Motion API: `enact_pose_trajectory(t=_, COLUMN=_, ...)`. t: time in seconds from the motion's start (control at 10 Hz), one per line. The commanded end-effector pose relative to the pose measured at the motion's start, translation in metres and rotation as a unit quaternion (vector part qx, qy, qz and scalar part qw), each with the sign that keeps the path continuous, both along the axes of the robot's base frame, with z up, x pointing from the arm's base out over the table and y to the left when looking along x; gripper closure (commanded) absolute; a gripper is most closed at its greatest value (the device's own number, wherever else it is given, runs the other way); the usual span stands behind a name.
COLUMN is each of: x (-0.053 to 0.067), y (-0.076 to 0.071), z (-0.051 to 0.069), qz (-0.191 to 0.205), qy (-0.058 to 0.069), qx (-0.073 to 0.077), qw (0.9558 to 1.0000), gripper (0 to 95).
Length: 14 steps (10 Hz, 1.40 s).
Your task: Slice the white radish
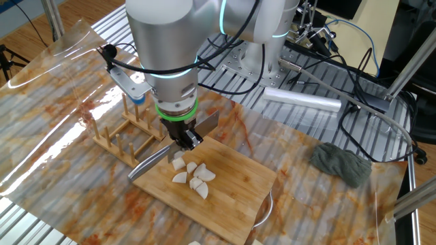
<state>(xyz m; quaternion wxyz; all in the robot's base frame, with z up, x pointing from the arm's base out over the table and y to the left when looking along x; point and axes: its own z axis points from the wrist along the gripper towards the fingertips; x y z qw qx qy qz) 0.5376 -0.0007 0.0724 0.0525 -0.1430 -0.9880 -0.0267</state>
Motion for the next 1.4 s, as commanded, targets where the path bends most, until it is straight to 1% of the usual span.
enact_pose_trajectory(t=0.1, x=0.002, y=0.002, z=-0.011, qz=-0.002, qy=-0.001, qx=0.002, qw=1.0000, gripper=95.0)
enact_pose_trajectory(t=0.2, x=0.003, y=0.004, z=-0.024, qz=-0.003, qy=-0.006, qx=0.002, qw=1.0000, gripper=95.0)
enact_pose_trajectory(t=0.3, x=0.003, y=0.004, z=-0.031, qz=-0.003, qy=-0.007, qx=0.001, qw=1.0000, gripper=95.0)
enact_pose_trajectory(t=0.6, x=0.002, y=0.004, z=-0.031, qz=-0.008, qy=-0.009, qx=0.004, qw=0.9999, gripper=95.0)
enact_pose_trajectory(t=0.7, x=0.002, y=0.004, z=-0.030, qz=-0.007, qy=-0.008, qx=0.002, qw=0.9999, gripper=95.0)
enact_pose_trajectory(t=0.9, x=0.001, y=0.003, z=-0.022, qz=-0.006, qy=-0.005, qx=-0.001, qw=1.0000, gripper=95.0)
enact_pose_trajectory(t=1.0, x=0.000, y=0.002, z=-0.016, qz=-0.005, qy=-0.002, qx=-0.002, qw=1.0000, gripper=95.0)
enact_pose_trajectory(t=1.1, x=0.000, y=0.003, z=-0.016, qz=-0.005, qy=-0.002, qx=0.000, qw=1.0000, gripper=95.0)
enact_pose_trajectory(t=1.2, x=0.001, y=0.003, z=-0.023, qz=-0.005, qy=-0.006, qx=0.000, qw=1.0000, gripper=95.0)
enact_pose_trajectory(t=1.3, x=0.001, y=0.004, z=-0.032, qz=-0.006, qy=-0.009, qx=0.002, qw=0.9999, gripper=95.0)
enact_pose_trajectory(t=1.4, x=0.002, y=0.005, z=-0.037, qz=-0.006, qy=-0.012, qx=0.002, qw=0.9999, gripper=95.0)
